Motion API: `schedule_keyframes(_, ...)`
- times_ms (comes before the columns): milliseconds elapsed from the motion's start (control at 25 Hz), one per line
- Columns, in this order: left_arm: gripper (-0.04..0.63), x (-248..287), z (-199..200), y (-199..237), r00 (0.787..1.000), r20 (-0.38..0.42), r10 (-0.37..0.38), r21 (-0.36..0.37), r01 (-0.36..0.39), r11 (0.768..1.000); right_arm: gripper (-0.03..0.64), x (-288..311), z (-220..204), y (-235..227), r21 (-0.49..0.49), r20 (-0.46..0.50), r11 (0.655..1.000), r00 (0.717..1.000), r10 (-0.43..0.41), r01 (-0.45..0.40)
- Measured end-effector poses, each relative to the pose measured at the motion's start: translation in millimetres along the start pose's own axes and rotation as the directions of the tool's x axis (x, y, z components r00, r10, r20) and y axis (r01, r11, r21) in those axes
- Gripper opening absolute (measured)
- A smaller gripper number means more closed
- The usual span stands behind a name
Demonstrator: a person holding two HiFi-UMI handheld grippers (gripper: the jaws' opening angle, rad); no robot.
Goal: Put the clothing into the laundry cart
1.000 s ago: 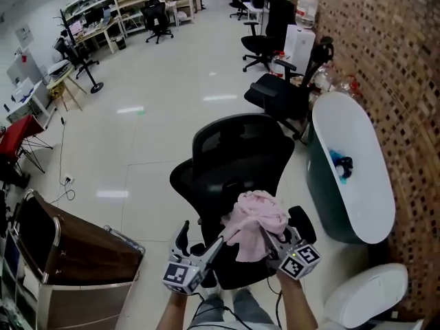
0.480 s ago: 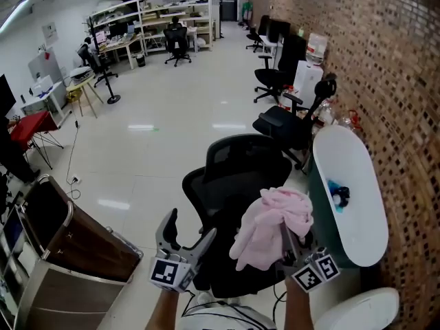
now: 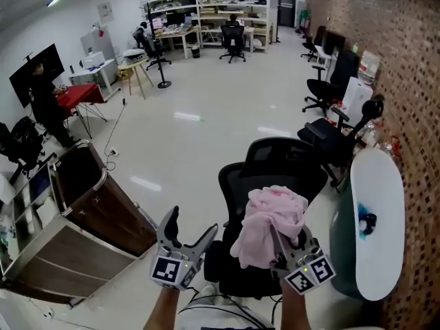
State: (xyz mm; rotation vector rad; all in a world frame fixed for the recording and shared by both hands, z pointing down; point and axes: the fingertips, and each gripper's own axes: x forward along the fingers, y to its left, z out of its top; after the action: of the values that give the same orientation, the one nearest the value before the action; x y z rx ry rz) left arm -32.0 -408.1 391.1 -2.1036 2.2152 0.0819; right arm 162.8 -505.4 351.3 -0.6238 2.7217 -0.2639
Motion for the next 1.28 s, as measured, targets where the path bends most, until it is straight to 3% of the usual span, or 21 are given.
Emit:
schedule_keyframes(200, 0.451, -56, 4, 40, 0.984, -0.020, 0.177, 0.019, -0.177, 0.984, 0.149, 40, -12, 49, 0.044, -0.003, 0.983, 0.983, 0.181, -0.181)
schedule_keyframes(520, 0.451, -154, 4, 90, 0.930, 0.002, 0.368, 0.041, -0.368, 0.929, 0.149, 73, -58, 144, 0.118, -0.028, 0.918, 0.923, 0.384, -0.378)
schedule_keyframes(760, 0.449, -225, 17, 149, 0.886, 0.020, 0.463, 0.025, -0.463, 0.886, 0.150, 106, -77, 229, 0.156, -0.051, 0.875, 0.881, 0.470, -0.458)
schedule_keyframes(1040, 0.449, -308, 31, 222, 0.843, 0.041, 0.536, 0.058, -0.538, 0.841, 0.152, 152, -108, 341, 0.162, -0.056, 0.817, 0.822, 0.567, -0.553)
schedule_keyframes(1280, 0.449, -371, 34, 268, 0.819, 0.049, 0.571, 0.053, -0.573, 0.818, 0.152, 183, -135, 418, 0.181, -0.047, 0.781, 0.788, 0.614, -0.598)
